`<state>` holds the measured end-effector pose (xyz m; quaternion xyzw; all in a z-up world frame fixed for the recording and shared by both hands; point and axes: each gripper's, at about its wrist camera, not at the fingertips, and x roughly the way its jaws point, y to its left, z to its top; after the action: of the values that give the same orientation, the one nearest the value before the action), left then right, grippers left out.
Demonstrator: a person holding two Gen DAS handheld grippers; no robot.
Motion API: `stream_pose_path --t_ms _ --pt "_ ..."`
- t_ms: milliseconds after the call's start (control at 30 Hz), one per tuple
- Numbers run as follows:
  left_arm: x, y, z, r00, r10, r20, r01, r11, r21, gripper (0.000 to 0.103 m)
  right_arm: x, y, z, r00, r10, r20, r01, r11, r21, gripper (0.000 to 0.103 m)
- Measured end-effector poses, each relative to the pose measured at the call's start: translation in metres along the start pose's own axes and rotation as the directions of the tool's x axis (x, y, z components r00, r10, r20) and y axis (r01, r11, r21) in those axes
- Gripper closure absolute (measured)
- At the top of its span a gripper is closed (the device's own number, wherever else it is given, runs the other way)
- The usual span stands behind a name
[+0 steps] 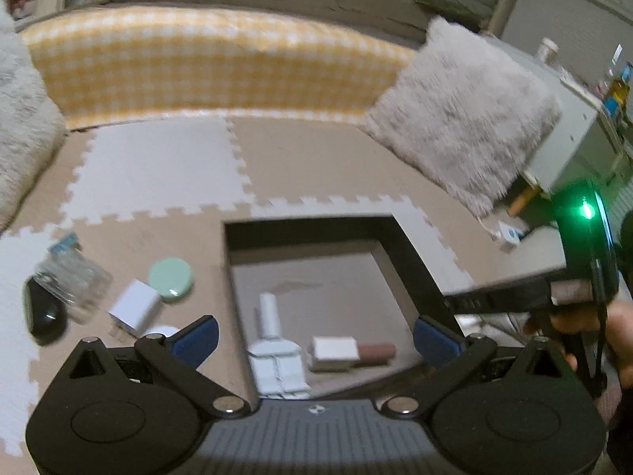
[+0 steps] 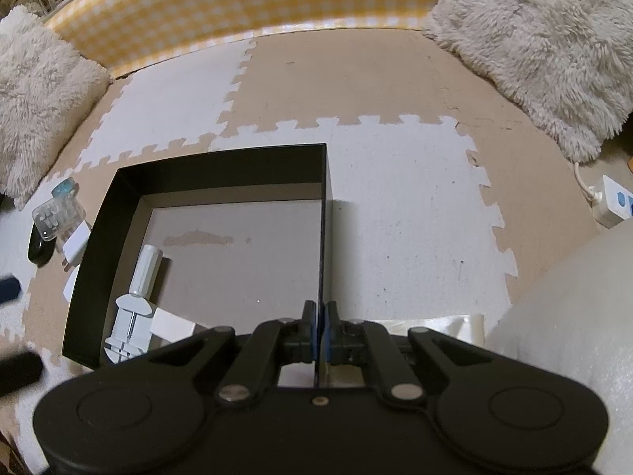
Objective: Organize rigid objects
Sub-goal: 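Move the left gripper to the black mouse and grasp it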
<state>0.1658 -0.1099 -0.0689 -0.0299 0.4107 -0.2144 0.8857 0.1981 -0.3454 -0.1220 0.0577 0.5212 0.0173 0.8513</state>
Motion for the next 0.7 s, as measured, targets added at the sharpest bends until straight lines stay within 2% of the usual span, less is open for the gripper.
stream_pose_path --t_ms 167,367,667,700 --pt "-0.013 0.029 0.015 0.997 0.059 0.055 -0.057 0.997 -0.045 0.0 0.0 0.0 0.0 1.0 0.0 0.0 0.0 1.0 -0.003 0.099" --pt "-0.022 0.075 0.026 0.978 0.192 0.084 -0.181 0.976 -0.119 0.0 0.0 0.001 0.0 1.0 -0.001 0.0 0.001 1.0 -0.002 0.099" --pt "-0.015 0.148 0.015 0.929 0.369 0.04 -0.345 0.899 -0.27 0.0 0.001 0.002 0.0 1.0 -0.003 -0.004 0.003 1.0 -0.01 0.098" --pt "-0.013 0.154 0.012 0.917 0.397 0.034 -0.372 0.883 -0.285 0.0 0.001 0.002 0.0 1.0 -0.003 -0.004 0.003 1.0 -0.01 0.098"
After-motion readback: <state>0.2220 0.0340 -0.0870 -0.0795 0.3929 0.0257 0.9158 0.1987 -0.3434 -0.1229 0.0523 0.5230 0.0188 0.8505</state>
